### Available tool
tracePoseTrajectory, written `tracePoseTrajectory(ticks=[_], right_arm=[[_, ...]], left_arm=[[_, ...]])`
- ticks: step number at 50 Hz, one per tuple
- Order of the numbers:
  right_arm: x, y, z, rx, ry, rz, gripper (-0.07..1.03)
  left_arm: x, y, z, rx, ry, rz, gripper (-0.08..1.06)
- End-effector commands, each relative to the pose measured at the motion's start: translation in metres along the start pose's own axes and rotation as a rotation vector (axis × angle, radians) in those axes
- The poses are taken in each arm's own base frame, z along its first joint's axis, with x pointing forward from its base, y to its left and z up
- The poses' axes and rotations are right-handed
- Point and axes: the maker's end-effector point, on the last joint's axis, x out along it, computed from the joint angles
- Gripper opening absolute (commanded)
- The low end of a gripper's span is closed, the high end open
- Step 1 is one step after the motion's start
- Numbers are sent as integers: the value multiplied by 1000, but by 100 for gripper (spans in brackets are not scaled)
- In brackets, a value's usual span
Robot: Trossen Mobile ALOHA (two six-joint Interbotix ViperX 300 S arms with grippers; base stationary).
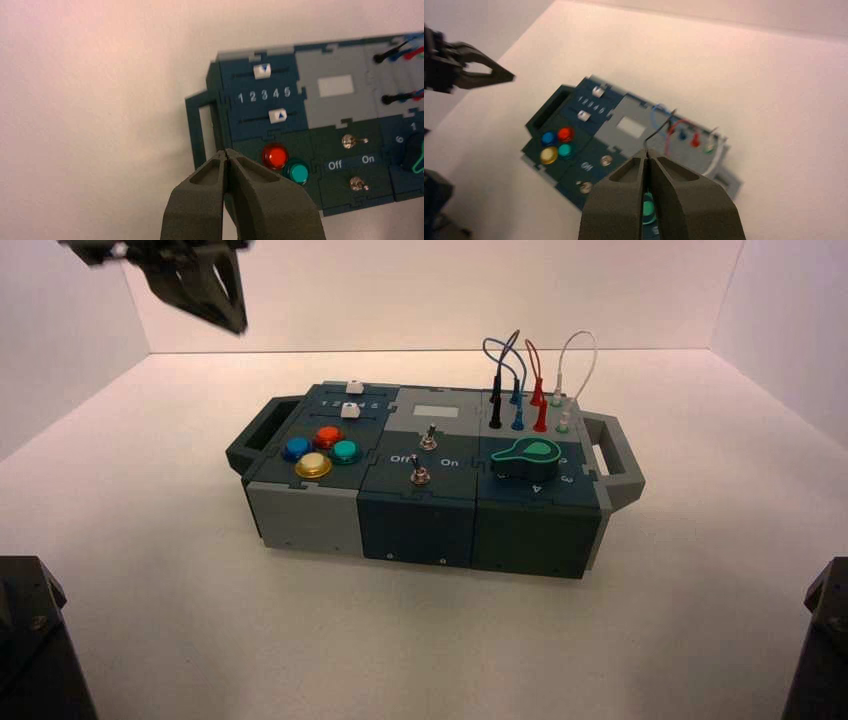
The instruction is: Flip the bottom switch on with the right gripper.
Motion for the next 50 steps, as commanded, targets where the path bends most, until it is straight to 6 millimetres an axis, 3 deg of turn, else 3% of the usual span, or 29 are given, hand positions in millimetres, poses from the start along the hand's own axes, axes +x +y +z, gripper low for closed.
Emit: tracePoseTrajectory(ticks=[1,21,50], right_arm=[[11,13,10,74,30,32,-2],[53,70,6,213,213,132,-2],[80,88,-12,309,355,90,-2]], left_arm=[[8,-2,7,-22,42,1,-3],[59,4,-15,-48,215,31,-3],[98,9,-23,-56,238,46,-3]])
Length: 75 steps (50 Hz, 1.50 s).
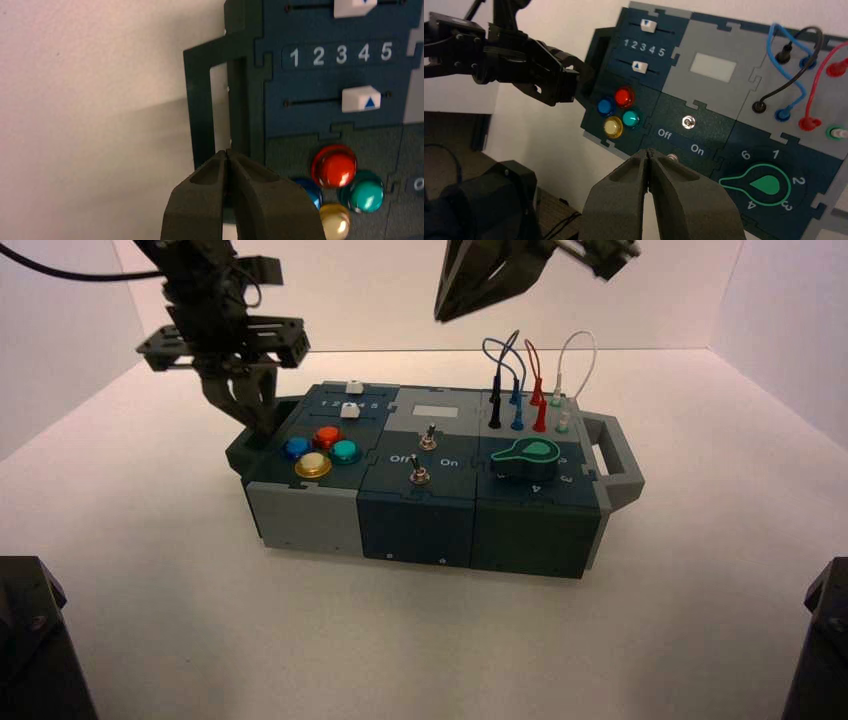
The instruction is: Flip the bottom switch on with the right gripper.
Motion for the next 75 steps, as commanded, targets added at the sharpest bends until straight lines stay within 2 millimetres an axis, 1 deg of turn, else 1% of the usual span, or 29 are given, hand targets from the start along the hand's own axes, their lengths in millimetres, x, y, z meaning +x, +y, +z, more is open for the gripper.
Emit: tracePoseTrajectory(ticks=[1,10,20,30,36,42,50,56,75], right_arm=[[1,16,6,-1,-6,24,-2],[16,22,0,4,31,11,-2],[26,37,-4,17,59,14,-2],[40,44,-15,31,116,-16,-2],[50,41,-22,58,143,-44,-2],[55,39,-23,73,153,-65,-2],[65,29,-31,82,193,-122,-2],[70,27,-35,82,205,-136,-2],[86,23,-39,83,226,-165,-2]], left_arm=[[2,0,11,-8,-29,-1,-3],[16,2,8,-3,0,9,-3],[32,4,1,3,38,18,-3],[33,4,3,9,44,20,-3],[34,4,3,10,45,21,-3],[34,4,4,10,45,21,-3],[35,4,4,10,47,21,-3],[36,4,4,10,53,22,-3],[38,4,3,11,70,23,-3]])
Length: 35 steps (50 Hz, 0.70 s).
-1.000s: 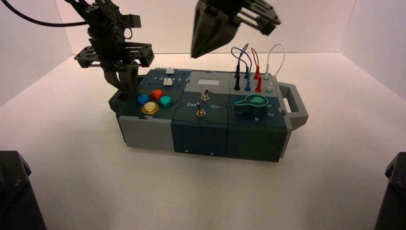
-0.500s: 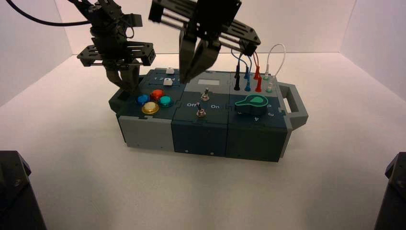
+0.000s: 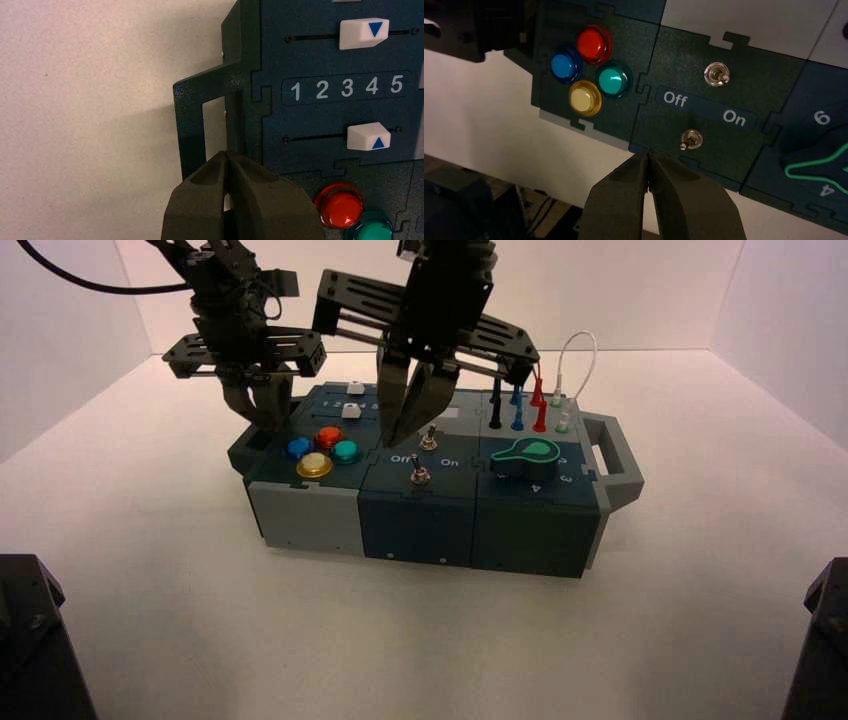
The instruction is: Flip the bottom switch on with the right gripper.
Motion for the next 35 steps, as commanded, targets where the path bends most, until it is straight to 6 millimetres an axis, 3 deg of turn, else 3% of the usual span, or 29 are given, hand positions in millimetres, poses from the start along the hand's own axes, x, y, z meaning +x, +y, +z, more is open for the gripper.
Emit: tracePoseTrajectory(ticks=[1,35], right_arm=[[-5,12,6,-4,-21,27,-2],[16,7,7,-20,-16,-5,-2]], left_arm=[[13,5,-8,13,40,14,-3],[14,5,-8,15,44,14,-3]])
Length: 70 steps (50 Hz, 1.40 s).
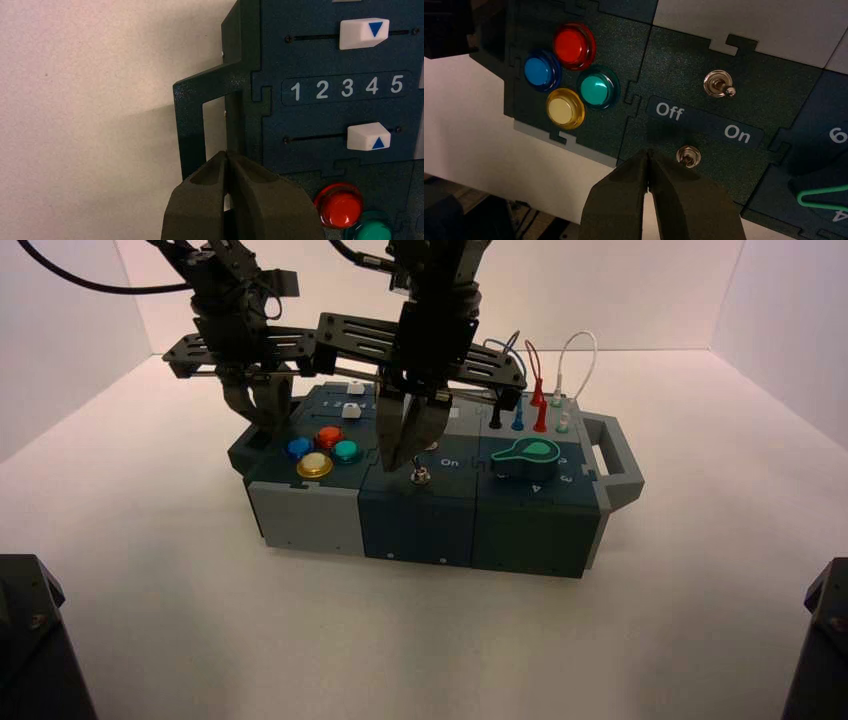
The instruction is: Flip the bottom switch on with the right gripper.
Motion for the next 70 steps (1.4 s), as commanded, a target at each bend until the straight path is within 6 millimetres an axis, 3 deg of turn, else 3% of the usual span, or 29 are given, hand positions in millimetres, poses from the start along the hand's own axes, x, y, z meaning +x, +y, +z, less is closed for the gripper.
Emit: tracePoseTrajectory(ticks=[1,54,70], right_arm=[[-8,12,7,-5,-26,31,-2],[-12,-28,13,28,-45,-46,-2],[-11,-28,16,17,-56,-48,-2]], left_arm=[[14,5,-8,14,43,13,-3],[18,5,-9,15,67,16,-3],[18,5,-9,15,67,16,-3]])
